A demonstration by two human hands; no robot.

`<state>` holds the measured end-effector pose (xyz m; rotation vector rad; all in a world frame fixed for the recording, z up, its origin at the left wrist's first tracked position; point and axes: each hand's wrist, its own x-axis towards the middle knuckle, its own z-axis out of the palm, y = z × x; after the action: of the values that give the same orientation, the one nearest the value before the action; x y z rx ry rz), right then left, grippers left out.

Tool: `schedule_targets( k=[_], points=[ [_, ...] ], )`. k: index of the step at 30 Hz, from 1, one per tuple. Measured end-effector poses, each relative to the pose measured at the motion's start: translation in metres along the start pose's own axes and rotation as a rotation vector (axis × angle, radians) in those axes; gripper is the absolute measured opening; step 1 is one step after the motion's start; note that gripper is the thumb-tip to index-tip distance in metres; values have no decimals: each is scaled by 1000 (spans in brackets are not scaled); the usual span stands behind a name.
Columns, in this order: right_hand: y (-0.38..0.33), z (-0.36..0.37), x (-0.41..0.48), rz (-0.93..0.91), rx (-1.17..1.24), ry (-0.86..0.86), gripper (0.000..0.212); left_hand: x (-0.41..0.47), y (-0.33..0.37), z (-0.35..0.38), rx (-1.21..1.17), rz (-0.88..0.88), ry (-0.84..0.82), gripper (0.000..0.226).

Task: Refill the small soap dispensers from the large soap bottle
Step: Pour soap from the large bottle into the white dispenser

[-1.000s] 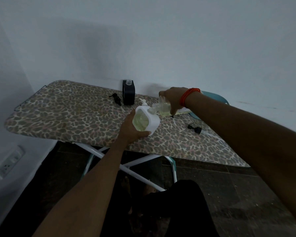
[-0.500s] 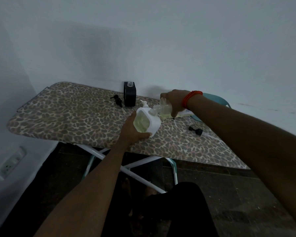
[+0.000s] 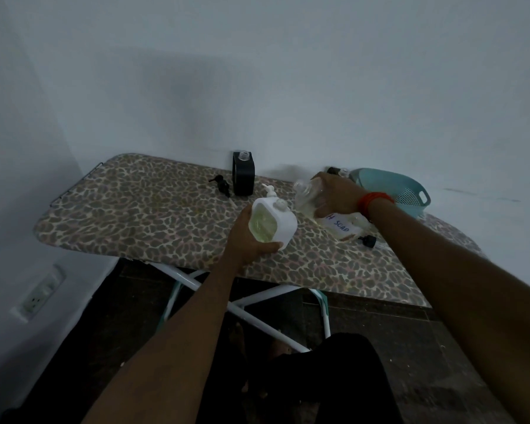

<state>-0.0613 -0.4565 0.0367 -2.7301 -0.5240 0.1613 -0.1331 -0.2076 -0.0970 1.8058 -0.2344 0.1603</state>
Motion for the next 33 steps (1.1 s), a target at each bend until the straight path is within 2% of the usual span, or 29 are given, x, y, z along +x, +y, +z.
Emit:
schedule_targets(
  k=[4, 8, 10, 16, 19, 23, 26, 33],
  points=[
    [22, 5, -30, -3, 434, 227, 52, 3, -6, 1, 27, -6, 11, 102],
    [43, 26, -63, 113, 753, 427, 51, 5, -9, 3, 43, -28, 18, 112],
    [50, 37, -74, 147, 840, 498, 52, 5, -10, 4, 55, -31, 25, 114],
    [52, 47, -84, 136, 856, 543, 53, 4, -5, 8, 80, -46, 75, 111],
    [58, 50, -87, 127, 889, 550, 56, -4, 1, 18, 93, -65, 194, 110],
    [63, 55, -89, 144, 924, 568, 64, -19, 13, 49, 139, -134, 414, 122],
    [63, 55, -88, 154, 922, 571, 64, -26, 26, 73, 157, -164, 581, 119],
    [63, 54, -89, 166, 947, 565, 65, -25, 34, 94, 136, -207, 677, 118]
  ],
)
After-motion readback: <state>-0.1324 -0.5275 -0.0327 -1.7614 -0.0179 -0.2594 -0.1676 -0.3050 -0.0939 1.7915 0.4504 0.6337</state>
